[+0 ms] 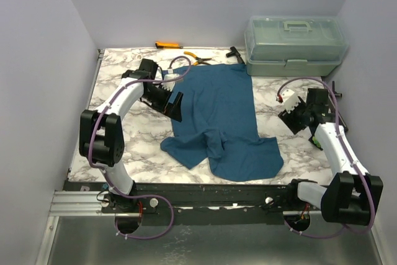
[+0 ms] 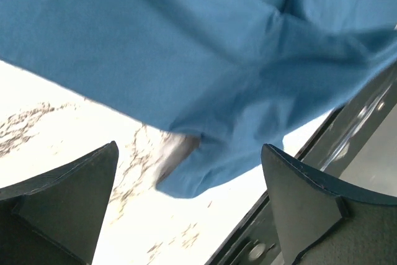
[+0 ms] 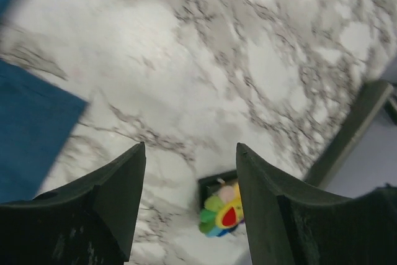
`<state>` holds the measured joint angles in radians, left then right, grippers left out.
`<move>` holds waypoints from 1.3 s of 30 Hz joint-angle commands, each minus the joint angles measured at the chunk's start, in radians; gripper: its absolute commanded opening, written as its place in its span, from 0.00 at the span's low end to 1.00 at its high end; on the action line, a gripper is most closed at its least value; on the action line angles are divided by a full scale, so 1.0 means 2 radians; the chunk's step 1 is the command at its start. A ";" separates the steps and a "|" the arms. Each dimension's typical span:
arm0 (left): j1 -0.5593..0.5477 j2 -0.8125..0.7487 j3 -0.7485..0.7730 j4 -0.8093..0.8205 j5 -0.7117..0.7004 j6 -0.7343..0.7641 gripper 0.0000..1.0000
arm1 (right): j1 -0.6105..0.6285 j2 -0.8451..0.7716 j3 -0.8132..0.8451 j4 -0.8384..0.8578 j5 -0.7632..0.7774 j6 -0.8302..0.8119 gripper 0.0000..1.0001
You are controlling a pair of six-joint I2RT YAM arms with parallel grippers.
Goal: Remove the brooch from the garment
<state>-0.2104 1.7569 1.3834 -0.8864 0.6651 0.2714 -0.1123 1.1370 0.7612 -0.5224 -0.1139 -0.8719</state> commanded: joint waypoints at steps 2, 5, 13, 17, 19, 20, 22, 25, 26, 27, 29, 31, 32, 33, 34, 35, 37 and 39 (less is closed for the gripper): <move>-0.002 -0.061 -0.035 -0.108 -0.023 0.205 0.93 | 0.007 0.037 0.048 -0.103 -0.154 0.080 0.63; -0.010 -0.087 -0.085 -0.108 -0.047 0.259 0.85 | 0.018 0.054 0.055 -0.114 -0.185 0.102 0.63; -0.085 -0.166 -0.198 -0.058 -0.055 0.364 0.66 | 0.071 0.100 0.034 -0.099 -0.196 0.148 0.60; -0.167 -0.168 -0.225 -0.033 -0.082 0.367 0.62 | 0.099 0.119 0.027 -0.088 -0.181 0.165 0.58; -0.195 -0.149 -0.223 -0.018 -0.096 0.355 0.60 | 0.114 0.124 0.024 -0.078 -0.171 0.176 0.58; -0.210 -0.145 -0.228 -0.002 -0.108 0.349 0.61 | 0.123 0.128 0.023 -0.075 -0.166 0.182 0.58; -0.227 -0.134 -0.236 0.024 -0.127 0.345 0.64 | 0.143 0.134 0.020 -0.068 -0.155 0.191 0.57; -0.243 -0.112 -0.244 0.039 -0.141 0.344 0.66 | 0.167 0.145 0.015 -0.056 -0.138 0.202 0.57; -0.246 -0.107 -0.249 0.044 -0.152 0.346 0.65 | 0.176 0.149 0.012 -0.050 -0.129 0.205 0.57; -0.248 -0.106 -0.256 0.051 -0.163 0.347 0.63 | 0.182 0.154 0.010 -0.044 -0.122 0.207 0.57; -0.248 -0.109 -0.268 0.058 -0.180 0.350 0.57 | 0.190 0.167 0.005 -0.034 -0.106 0.209 0.57; -0.248 -0.118 -0.281 0.058 -0.197 0.354 0.50 | 0.194 0.184 0.003 -0.026 -0.087 0.206 0.56; -0.248 -0.124 -0.288 0.055 -0.204 0.356 0.45 | 0.194 0.195 0.002 -0.021 -0.077 0.203 0.56; -0.248 -0.131 -0.292 0.049 -0.213 0.359 0.40 | 0.194 0.204 0.001 -0.017 -0.066 0.201 0.56; -0.247 -0.135 -0.298 0.039 -0.220 0.364 0.33 | 0.194 0.216 0.000 -0.012 -0.054 0.199 0.56; -0.246 -0.142 -0.302 0.029 -0.227 0.368 0.27 | 0.194 0.224 0.000 -0.010 -0.046 0.196 0.55; -0.242 -0.160 -0.310 0.002 -0.233 0.379 0.16 | 0.194 0.240 -0.002 -0.005 -0.033 0.192 0.55; -0.230 -0.182 -0.313 -0.039 -0.233 0.396 0.09 | 0.194 0.253 -0.005 -0.001 -0.019 0.188 0.55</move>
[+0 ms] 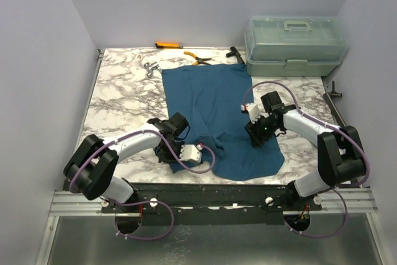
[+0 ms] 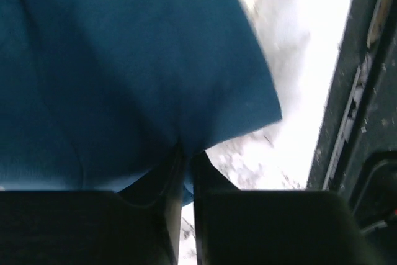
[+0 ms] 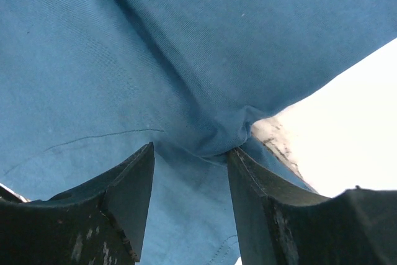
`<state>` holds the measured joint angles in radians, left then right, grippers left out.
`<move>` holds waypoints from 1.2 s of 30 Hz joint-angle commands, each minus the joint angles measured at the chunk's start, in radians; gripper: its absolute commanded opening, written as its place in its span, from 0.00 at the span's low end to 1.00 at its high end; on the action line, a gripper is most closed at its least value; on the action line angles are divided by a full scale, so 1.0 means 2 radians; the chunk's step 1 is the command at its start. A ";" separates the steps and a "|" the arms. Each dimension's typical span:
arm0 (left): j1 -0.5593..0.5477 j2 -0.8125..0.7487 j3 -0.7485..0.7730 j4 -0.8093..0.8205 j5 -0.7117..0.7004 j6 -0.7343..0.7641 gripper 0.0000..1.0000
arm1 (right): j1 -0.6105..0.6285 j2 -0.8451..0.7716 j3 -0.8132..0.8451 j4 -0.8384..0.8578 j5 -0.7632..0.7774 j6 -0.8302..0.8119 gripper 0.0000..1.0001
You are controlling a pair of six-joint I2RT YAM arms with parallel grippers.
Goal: Remove the brooch from the garment
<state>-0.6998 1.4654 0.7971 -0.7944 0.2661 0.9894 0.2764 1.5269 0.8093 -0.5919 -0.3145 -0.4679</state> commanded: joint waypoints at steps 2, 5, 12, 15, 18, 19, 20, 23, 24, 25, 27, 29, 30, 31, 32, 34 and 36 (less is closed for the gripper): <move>0.034 -0.055 -0.016 -0.129 -0.034 0.056 0.04 | 0.000 0.065 -0.033 0.041 0.098 -0.018 0.54; 0.075 -0.078 -0.002 -0.190 -0.038 0.096 0.02 | 0.000 0.067 -0.041 0.052 0.123 -0.021 0.54; 0.165 -0.101 0.013 -0.272 -0.095 0.185 0.01 | 0.000 0.068 -0.061 0.070 0.179 -0.042 0.54; 0.191 -0.102 0.009 -0.281 -0.124 0.213 0.02 | -0.001 0.063 -0.068 0.074 0.190 -0.048 0.54; 0.211 -0.099 -0.003 -0.275 -0.163 0.238 0.03 | 0.000 0.059 -0.069 0.071 0.193 -0.051 0.54; 0.221 -0.099 -0.008 -0.269 -0.175 0.248 0.03 | 0.000 0.057 -0.069 0.069 0.194 -0.052 0.54; 0.230 -0.098 -0.010 -0.262 -0.184 0.261 0.04 | 0.000 0.054 -0.069 0.068 0.195 -0.052 0.54; 0.271 -0.093 -0.001 -0.242 -0.189 0.303 0.09 | 0.000 0.048 -0.068 0.066 0.199 -0.056 0.54; 0.286 -0.087 0.004 -0.229 -0.186 0.311 0.13 | 0.000 0.046 -0.068 0.065 0.200 -0.057 0.54; 0.296 -0.081 0.010 -0.221 -0.183 0.320 0.18 | 0.000 0.046 -0.067 0.064 0.202 -0.059 0.54; 0.315 -0.063 0.024 -0.210 -0.179 0.329 0.30 | 0.000 0.045 -0.062 0.062 0.202 -0.058 0.54; 0.327 -0.047 0.043 -0.210 -0.168 0.327 0.44 | 0.000 0.039 -0.053 0.053 0.192 -0.058 0.54; 0.331 -0.042 0.055 -0.213 -0.159 0.323 0.49 | 0.000 0.031 -0.047 0.047 0.183 -0.055 0.54; 0.333 -0.036 0.071 -0.217 -0.146 0.317 0.53 | 0.000 0.022 -0.040 0.037 0.166 -0.052 0.55; 0.333 -0.033 0.087 -0.222 -0.135 0.310 0.58 | 0.000 0.013 -0.030 0.028 0.146 -0.049 0.56; 0.333 -0.023 0.123 -0.231 -0.096 0.291 0.65 | 0.000 -0.010 -0.010 0.007 0.110 -0.043 0.60; 0.333 -0.005 0.169 -0.249 -0.060 0.268 0.66 | 0.000 -0.030 0.012 -0.014 0.073 -0.036 0.63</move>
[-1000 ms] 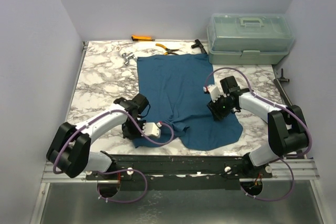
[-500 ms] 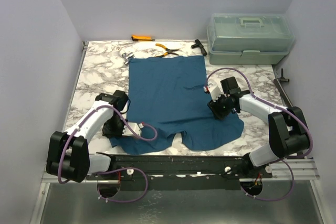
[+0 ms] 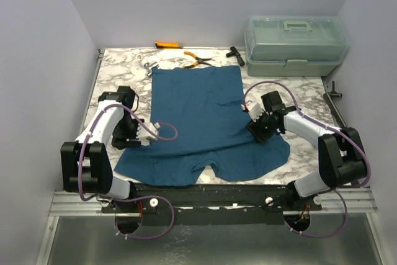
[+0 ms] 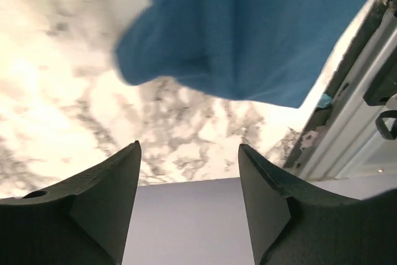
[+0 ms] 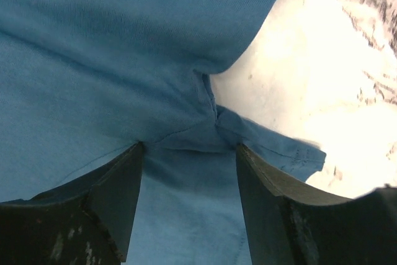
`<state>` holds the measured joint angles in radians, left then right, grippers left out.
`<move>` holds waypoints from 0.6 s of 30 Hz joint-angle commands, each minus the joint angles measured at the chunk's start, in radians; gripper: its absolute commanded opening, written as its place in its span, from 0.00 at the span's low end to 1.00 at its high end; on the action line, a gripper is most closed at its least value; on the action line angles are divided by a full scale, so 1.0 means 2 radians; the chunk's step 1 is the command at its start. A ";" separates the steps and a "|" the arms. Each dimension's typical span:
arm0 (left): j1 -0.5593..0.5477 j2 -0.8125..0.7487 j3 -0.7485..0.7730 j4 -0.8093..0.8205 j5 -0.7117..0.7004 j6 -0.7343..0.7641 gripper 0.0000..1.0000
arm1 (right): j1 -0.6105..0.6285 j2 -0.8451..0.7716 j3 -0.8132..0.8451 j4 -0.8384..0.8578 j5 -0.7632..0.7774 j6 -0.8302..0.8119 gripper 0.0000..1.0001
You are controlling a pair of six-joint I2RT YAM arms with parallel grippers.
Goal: Remove the brooch from the garment
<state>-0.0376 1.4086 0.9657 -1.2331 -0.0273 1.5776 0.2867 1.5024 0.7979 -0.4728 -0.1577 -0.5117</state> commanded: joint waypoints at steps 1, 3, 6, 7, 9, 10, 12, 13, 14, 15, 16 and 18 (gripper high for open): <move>0.002 0.035 0.108 -0.040 0.106 -0.038 0.67 | -0.005 -0.024 0.031 -0.081 -0.022 -0.011 0.65; 0.002 0.064 0.155 -0.043 0.153 -0.077 0.74 | -0.005 -0.033 0.052 -0.086 -0.051 0.000 0.67; 0.002 0.115 0.213 0.000 0.218 -0.162 0.95 | -0.006 -0.031 0.074 -0.048 -0.067 0.034 0.68; 0.002 0.130 0.230 0.023 0.237 -0.203 0.96 | -0.006 -0.026 0.083 -0.031 -0.067 0.045 0.68; 0.002 0.169 0.258 0.069 0.265 -0.277 0.99 | -0.005 -0.008 0.101 0.005 -0.070 0.067 0.68; 0.002 0.190 0.271 0.095 0.274 -0.310 0.99 | -0.005 0.003 0.114 0.019 -0.070 0.077 0.68; 0.000 0.226 0.295 0.142 0.282 -0.369 0.99 | -0.005 0.034 0.140 0.048 -0.065 0.093 0.66; 0.000 0.240 0.305 0.166 0.283 -0.401 0.99 | -0.005 0.050 0.150 0.064 -0.060 0.102 0.65; -0.001 0.251 0.308 0.201 0.279 -0.435 0.99 | -0.005 0.066 0.162 0.078 -0.058 0.110 0.64; -0.005 0.262 0.311 0.227 0.266 -0.460 0.99 | -0.005 0.079 0.172 0.089 -0.060 0.119 0.64; -0.011 0.273 0.316 0.248 0.245 -0.479 0.99 | -0.005 0.095 0.187 0.095 -0.065 0.126 0.63; -0.024 0.295 0.323 0.271 0.211 -0.491 0.99 | -0.005 0.125 0.212 0.106 -0.074 0.148 0.63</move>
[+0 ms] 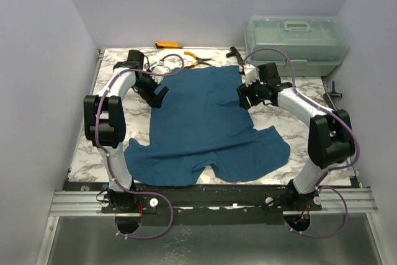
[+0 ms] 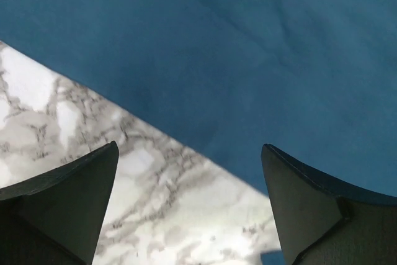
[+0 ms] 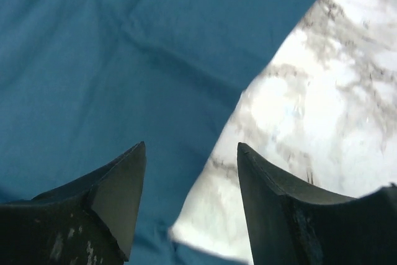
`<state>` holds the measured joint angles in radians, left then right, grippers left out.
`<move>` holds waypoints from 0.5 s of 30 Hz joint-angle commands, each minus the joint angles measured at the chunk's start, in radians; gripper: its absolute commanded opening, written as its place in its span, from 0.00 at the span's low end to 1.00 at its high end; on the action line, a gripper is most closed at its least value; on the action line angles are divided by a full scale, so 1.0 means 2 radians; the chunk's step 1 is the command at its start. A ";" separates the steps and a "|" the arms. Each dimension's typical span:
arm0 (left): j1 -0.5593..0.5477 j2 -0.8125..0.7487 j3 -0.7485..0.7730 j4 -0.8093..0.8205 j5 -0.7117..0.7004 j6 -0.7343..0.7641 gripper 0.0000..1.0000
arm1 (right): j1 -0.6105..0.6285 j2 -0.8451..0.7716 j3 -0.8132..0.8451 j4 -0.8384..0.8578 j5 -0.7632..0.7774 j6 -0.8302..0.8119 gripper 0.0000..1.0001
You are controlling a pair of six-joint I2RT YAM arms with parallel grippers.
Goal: Remove the brooch from the garment
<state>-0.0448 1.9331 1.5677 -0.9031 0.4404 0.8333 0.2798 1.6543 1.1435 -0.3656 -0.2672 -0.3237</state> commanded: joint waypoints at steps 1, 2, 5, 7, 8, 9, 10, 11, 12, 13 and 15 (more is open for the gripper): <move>-0.024 0.041 0.021 0.122 -0.039 -0.123 0.99 | -0.001 0.064 0.051 0.060 -0.022 0.066 0.63; -0.030 0.047 0.017 0.138 -0.054 -0.127 0.99 | -0.001 0.082 0.062 0.066 -0.024 0.073 0.61; -0.040 0.069 0.016 0.178 -0.104 -0.118 0.99 | 0.000 0.137 0.100 0.090 -0.007 0.101 0.54; -0.045 0.083 0.018 0.201 -0.127 -0.117 0.99 | 0.000 0.174 0.131 0.095 0.005 0.116 0.49; -0.047 0.092 0.023 0.205 -0.134 -0.114 0.99 | 0.000 0.189 0.148 0.095 0.008 0.123 0.48; -0.048 0.099 0.028 0.210 -0.139 -0.112 0.99 | 0.000 0.205 0.159 0.097 0.009 0.129 0.46; -0.048 0.108 0.034 0.211 -0.142 -0.109 0.99 | 0.001 0.215 0.170 0.100 0.009 0.135 0.45; -0.049 0.115 0.039 0.210 -0.144 -0.103 0.99 | 0.001 0.227 0.178 0.102 0.009 0.139 0.44; -0.050 0.122 0.042 0.210 -0.150 -0.097 0.99 | 0.002 0.237 0.186 0.104 0.009 0.142 0.42; -0.050 0.128 0.044 0.210 -0.156 -0.086 0.99 | 0.003 0.246 0.192 0.105 0.009 0.143 0.41; -0.051 0.144 0.050 0.211 -0.170 -0.072 0.99 | 0.005 0.266 0.207 0.103 0.017 0.144 0.39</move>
<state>-0.1455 2.1433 1.6363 -0.5312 0.2096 0.6296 0.2817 2.1220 1.4940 -0.1913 -0.2657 -0.0788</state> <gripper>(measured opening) 0.986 0.401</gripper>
